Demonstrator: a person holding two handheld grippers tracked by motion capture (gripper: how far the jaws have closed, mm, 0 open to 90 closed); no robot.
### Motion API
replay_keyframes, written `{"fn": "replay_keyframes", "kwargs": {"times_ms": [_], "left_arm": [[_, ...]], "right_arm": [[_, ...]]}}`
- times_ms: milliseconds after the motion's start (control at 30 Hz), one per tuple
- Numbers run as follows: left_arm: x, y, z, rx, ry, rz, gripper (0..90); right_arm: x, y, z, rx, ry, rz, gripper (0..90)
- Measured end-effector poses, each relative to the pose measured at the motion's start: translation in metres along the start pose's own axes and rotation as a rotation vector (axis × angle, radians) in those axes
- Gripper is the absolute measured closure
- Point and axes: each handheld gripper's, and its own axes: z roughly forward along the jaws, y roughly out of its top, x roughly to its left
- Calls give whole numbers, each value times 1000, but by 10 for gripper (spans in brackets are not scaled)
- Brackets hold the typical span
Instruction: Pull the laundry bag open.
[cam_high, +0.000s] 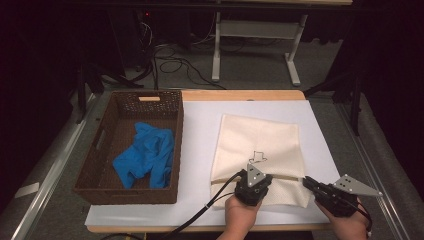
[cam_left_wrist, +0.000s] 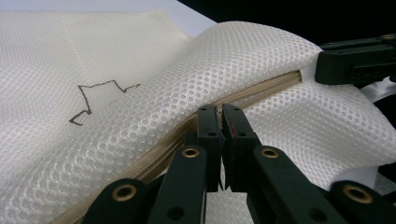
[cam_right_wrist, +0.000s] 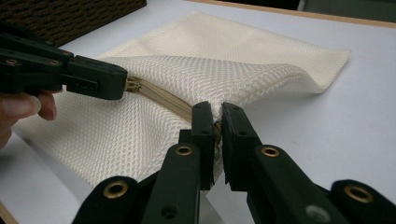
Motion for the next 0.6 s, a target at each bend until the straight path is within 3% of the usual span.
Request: {"fn": "replay_keyframes", "kwargs": {"times_ms": [433,600], "left_arm": [[4,-1,-5,11,15,-1,868],[8,-2,-9,11,23,-4,868]], "right_arm": [[2,1,0,-1,-6,-10,859],[-1,0,-1,-2,-1,7,859]]}}
